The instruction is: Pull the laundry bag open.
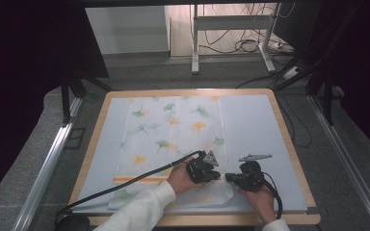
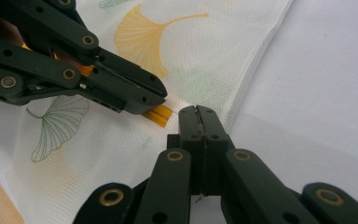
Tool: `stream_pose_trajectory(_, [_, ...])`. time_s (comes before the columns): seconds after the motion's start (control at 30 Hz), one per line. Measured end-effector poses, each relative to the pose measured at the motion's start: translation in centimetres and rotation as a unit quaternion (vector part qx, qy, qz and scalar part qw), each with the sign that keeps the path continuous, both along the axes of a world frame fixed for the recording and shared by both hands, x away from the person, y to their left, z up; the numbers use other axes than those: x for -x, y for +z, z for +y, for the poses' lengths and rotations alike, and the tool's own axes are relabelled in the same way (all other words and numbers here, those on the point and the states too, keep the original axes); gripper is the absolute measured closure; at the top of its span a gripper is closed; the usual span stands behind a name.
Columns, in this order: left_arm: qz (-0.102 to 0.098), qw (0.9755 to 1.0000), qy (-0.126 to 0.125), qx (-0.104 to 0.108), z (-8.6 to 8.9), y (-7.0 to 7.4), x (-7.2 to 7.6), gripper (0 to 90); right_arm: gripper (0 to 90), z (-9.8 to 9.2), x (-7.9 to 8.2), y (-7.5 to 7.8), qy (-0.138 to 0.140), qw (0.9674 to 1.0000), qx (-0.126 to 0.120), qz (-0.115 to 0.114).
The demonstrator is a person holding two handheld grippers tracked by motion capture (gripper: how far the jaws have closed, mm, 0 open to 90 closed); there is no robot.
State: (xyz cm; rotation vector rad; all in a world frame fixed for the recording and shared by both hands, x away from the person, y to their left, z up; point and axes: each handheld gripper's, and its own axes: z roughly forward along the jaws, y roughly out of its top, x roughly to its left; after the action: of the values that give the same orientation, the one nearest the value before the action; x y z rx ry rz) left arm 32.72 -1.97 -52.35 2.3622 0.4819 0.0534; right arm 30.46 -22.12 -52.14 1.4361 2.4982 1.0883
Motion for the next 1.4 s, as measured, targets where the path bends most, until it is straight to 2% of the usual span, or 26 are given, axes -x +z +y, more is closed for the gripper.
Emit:
stream_pose_trajectory(0.43, [0.008, 1.0, 0.0, -0.004, 0.5, 0.1, -0.2, 90.0, 89.8, 0.0, 0.0, 0.0, 0.002, 1.0, 0.0, -0.001])
stream_pose_trajectory(0.73, [0.015, 0.9998, 0.009, -0.002, 2.4, 0.0, 0.0, 90.0, 89.9, 0.0, 0.0, 0.0, 0.004, 1.0, 0.002, -0.003])
stream_pose_trajectory(1.3, [0.024, 0.9994, 0.024, 0.002, 4.8, -0.1, 0.1, 90.0, 89.9, 0.0, 0.1, -0.1, 0.005, 1.0, 0.0, -0.005])
stream_pose_trajectory(1.4, [0.032, 0.999, 0.03, 0.01, 5.3, -0.2, 0.1, 90.0, 89.9, 0.0, 0.1, -0.1, 0.005, 1.0, 0.0, -0.005])
